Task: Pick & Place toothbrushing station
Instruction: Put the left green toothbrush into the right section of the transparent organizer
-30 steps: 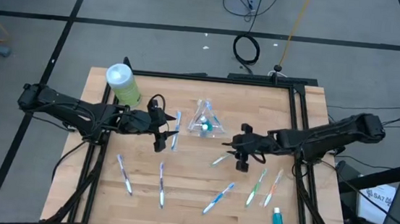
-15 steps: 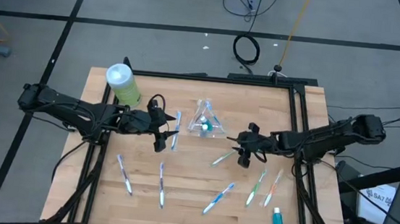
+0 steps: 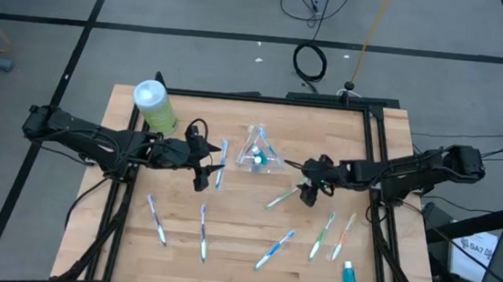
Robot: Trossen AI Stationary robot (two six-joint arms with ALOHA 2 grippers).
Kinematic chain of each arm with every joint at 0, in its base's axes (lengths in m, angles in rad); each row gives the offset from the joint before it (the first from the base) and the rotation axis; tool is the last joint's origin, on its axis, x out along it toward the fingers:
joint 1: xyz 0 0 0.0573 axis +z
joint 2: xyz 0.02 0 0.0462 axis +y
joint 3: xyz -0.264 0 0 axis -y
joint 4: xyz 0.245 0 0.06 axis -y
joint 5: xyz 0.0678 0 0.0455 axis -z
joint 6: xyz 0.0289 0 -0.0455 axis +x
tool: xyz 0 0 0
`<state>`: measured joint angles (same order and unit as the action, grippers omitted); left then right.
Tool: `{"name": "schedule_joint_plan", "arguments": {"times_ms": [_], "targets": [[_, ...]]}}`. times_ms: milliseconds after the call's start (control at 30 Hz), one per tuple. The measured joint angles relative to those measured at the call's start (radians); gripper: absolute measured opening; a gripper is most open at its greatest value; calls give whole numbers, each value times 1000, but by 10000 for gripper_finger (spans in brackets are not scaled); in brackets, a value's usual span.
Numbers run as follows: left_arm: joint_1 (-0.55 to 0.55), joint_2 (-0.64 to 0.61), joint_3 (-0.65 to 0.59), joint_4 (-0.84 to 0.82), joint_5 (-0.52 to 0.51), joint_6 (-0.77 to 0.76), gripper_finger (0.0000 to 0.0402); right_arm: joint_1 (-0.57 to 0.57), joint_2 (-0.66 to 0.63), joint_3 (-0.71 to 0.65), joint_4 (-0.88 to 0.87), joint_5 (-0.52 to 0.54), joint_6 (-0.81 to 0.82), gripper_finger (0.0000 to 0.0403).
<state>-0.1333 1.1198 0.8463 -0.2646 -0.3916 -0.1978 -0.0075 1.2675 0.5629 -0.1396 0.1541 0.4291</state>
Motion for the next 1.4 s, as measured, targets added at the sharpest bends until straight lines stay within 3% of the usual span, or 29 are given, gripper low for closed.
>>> {"name": "schedule_joint_plan", "arguments": {"times_ms": [100,367,733,1167,1400], "targets": [[0,0,0,0,0,0,246,-1,0,0,4,0,-43,236],[0,0,0,-1,0,5,246,104,8,-31,143,-28,-403,225],[0,0,0,1,0,6,246,87,9,-146,249,-27,-433,224],[0,0,0,8,-2,8,246,83,26,-177,452,-25,-791,224],[0,0,0,10,-3,20,246,5,71,-172,443,-134,-760,224]]}}
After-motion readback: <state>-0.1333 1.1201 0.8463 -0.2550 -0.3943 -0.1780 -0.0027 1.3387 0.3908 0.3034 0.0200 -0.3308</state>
